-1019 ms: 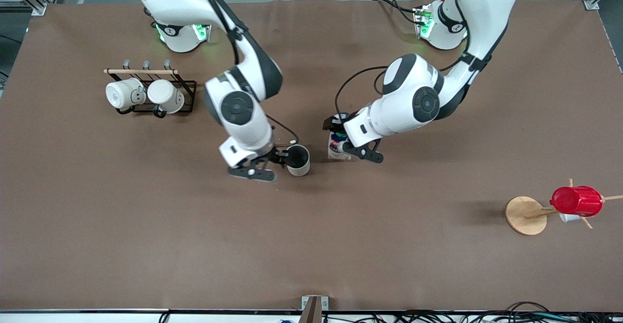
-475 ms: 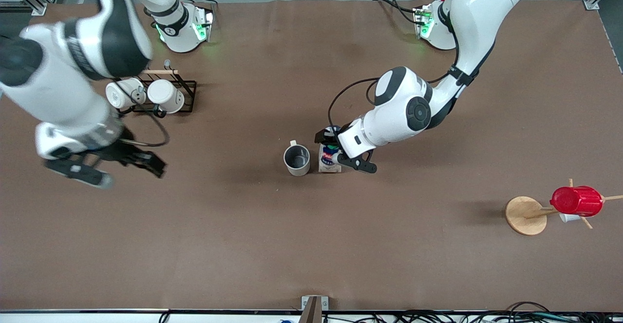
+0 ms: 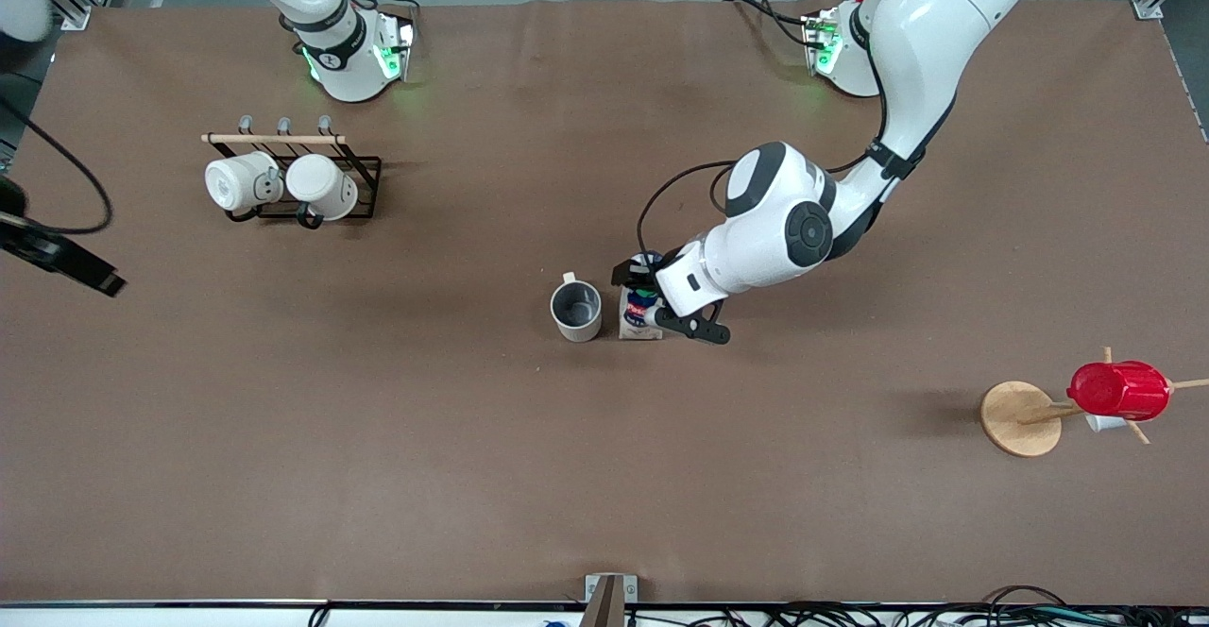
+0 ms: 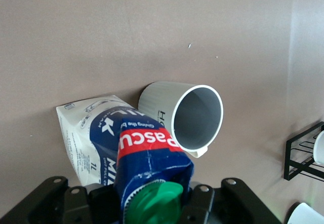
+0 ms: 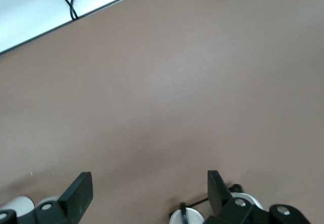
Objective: Place cup and milk on table
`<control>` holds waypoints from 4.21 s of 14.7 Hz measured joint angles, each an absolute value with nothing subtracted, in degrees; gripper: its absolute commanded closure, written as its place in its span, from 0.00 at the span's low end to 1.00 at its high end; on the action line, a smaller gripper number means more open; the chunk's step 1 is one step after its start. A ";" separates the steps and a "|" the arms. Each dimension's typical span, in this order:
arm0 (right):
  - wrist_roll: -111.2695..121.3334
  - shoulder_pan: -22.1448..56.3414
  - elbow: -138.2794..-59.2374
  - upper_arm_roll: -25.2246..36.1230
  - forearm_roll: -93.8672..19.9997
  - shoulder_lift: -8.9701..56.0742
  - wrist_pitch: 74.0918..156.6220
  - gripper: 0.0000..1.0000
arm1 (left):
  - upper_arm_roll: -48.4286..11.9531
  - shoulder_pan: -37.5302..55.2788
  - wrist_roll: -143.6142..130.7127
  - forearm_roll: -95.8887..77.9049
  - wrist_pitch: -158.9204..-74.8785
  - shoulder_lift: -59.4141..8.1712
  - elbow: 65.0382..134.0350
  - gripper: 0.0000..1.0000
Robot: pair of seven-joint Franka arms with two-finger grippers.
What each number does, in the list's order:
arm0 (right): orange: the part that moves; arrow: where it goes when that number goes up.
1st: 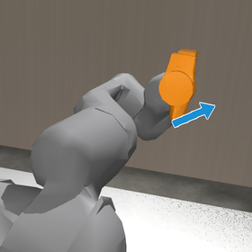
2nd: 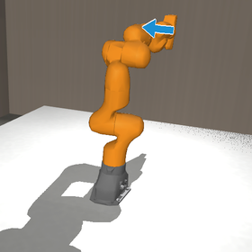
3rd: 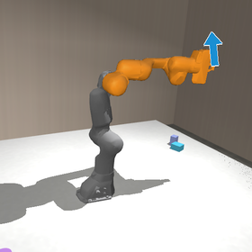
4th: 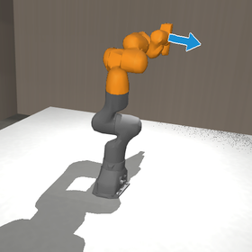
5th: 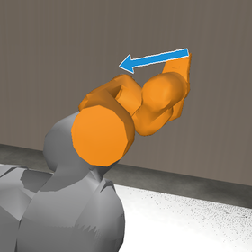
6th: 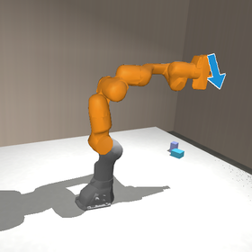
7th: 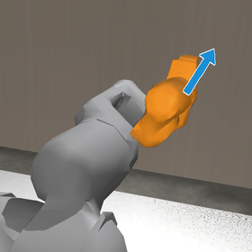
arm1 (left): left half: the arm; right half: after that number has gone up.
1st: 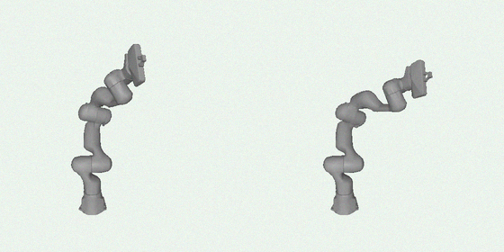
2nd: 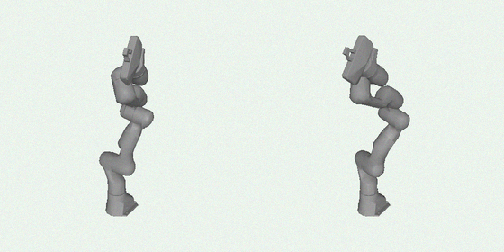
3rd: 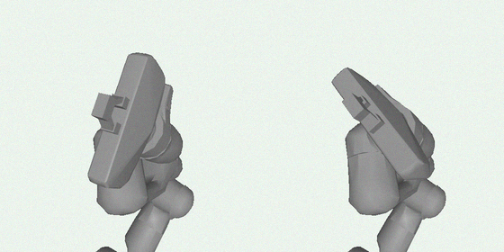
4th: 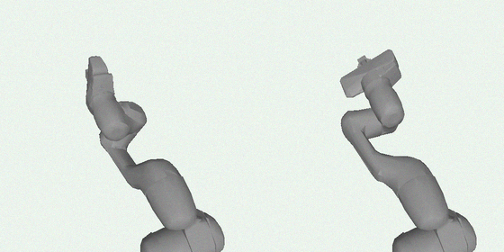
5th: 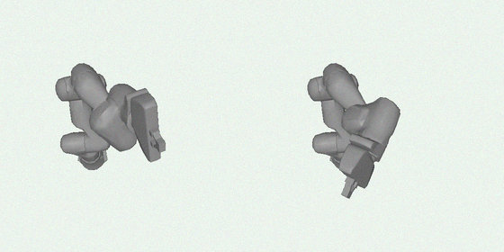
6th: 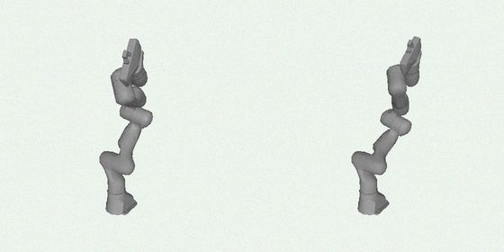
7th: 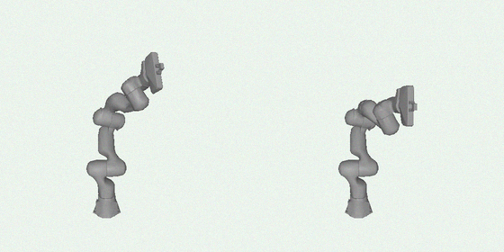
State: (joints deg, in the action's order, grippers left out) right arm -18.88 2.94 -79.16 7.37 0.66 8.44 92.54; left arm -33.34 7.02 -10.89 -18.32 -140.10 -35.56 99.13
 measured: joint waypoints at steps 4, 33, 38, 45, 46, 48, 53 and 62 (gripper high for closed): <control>-5.37 -5.27 -78.62 3.55 0.54 3.77 84.95 0.00 | -33.35 7.03 -10.84 -18.31 -140.11 -35.70 99.02 0.34; -4.07 -4.25 -81.84 1.47 0.21 0.59 85.47 0.00 | -12.05 1.50 -6.99 -5.56 -101.69 -1.86 97.38 0.00; -4.47 -4.25 -81.84 1.48 0.06 0.59 85.77 0.00 | -11.26 2.35 -7.84 -1.05 -97.13 2.44 97.74 0.00; -4.54 -4.27 -82.06 1.61 0.06 0.61 85.87 0.00 | -8.15 3.82 -7.83 -0.65 -95.96 2.91 95.86 0.00; -4.54 -4.27 -82.14 1.61 0.06 0.62 85.87 0.00 | -6.42 4.78 -7.83 -0.65 -95.96 2.91 94.82 0.00; -4.54 -4.27 -82.20 1.61 0.06 0.65 85.87 0.00 | -3.54 6.46 -7.83 -1.06 -95.84 2.84 92.65 0.00; -4.54 -4.26 -82.20 1.57 0.06 0.65 85.87 0.00 | -2.97 7.24 -7.94 -2.56 -92.23 2.71 89.76 0.00; -4.54 -3.86 -82.22 1.44 0.06 1.26 86.44 0.00 | -2.82 7.28 -7.94 -2.45 -90.81 1.77 89.80 0.00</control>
